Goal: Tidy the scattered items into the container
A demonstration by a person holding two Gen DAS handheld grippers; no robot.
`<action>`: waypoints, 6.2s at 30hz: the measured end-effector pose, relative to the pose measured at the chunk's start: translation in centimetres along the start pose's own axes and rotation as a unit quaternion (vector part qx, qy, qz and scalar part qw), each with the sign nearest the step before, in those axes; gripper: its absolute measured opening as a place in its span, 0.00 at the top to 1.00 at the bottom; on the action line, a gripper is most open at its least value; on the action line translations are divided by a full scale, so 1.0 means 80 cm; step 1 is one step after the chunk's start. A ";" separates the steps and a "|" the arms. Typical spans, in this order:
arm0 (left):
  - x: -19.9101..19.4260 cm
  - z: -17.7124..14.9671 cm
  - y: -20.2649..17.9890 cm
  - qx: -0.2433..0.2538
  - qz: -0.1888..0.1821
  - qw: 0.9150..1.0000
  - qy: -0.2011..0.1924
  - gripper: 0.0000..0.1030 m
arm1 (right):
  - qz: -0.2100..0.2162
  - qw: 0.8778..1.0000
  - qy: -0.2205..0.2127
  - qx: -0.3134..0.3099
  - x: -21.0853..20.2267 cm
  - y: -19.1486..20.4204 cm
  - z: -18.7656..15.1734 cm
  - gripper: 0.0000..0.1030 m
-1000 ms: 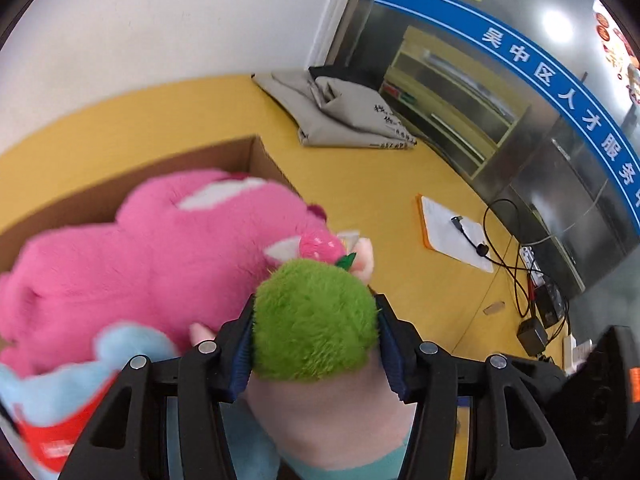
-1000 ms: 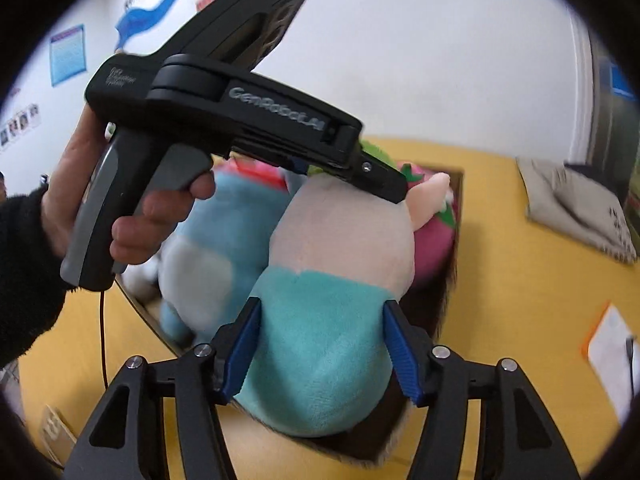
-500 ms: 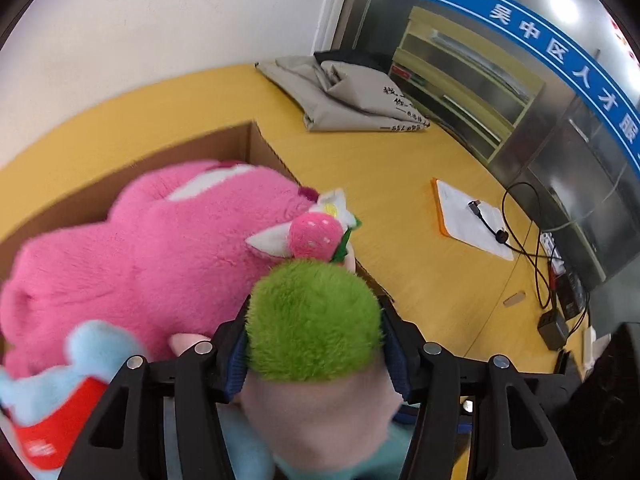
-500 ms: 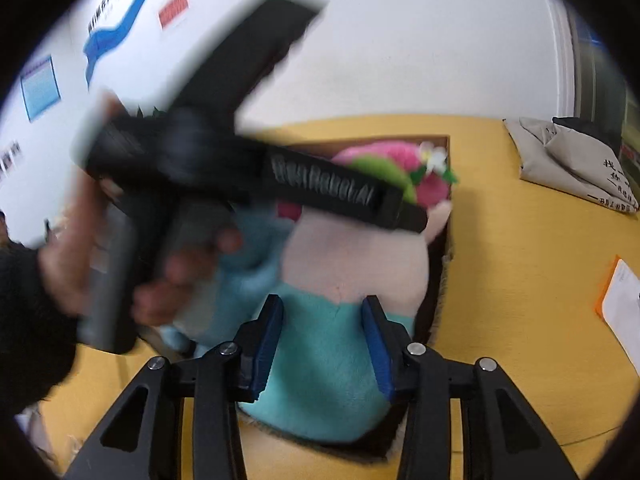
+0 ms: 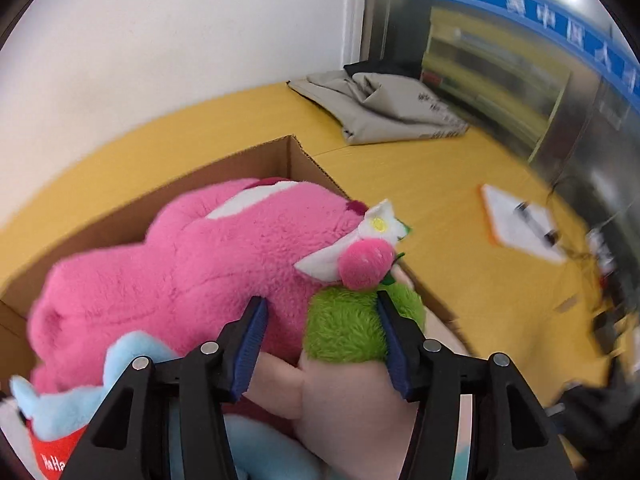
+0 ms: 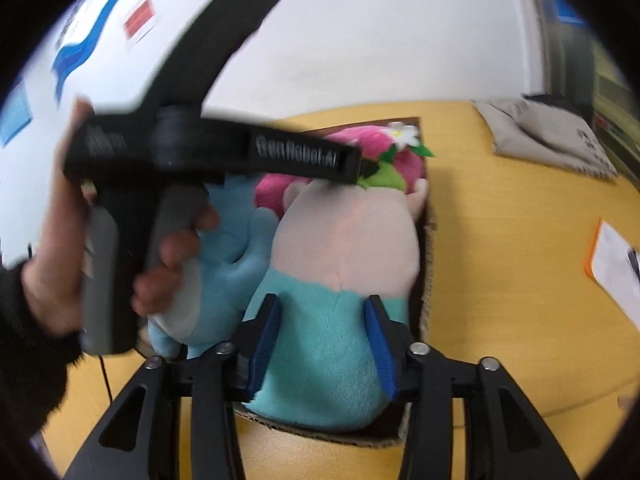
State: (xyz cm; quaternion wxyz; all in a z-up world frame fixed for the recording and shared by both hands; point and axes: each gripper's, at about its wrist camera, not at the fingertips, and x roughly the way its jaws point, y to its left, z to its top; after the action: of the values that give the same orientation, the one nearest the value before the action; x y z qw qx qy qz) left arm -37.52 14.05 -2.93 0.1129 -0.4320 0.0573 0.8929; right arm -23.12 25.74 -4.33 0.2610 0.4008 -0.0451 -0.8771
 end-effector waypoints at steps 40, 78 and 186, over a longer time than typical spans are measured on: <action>-0.393 -0.355 0.058 -0.168 0.027 0.980 -0.104 0.06 | -0.146 0.982 -0.100 -0.067 -0.214 0.173 -0.103 0.21; -0.326 -0.560 0.047 -0.247 -0.019 0.961 0.123 0.65 | 0.015 0.978 0.153 -0.143 -0.075 0.231 -0.282 0.28; -0.359 -0.319 0.061 -0.178 0.108 0.969 -0.130 0.00 | -0.144 0.984 -0.080 -0.072 -0.143 0.185 -0.098 0.21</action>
State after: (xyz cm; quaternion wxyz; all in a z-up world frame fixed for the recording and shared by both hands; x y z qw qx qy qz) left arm -2.11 -0.17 3.81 -0.0564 -0.3166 -0.0711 0.9442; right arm -4.99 19.65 2.39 0.1556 0.3118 0.0556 -0.9357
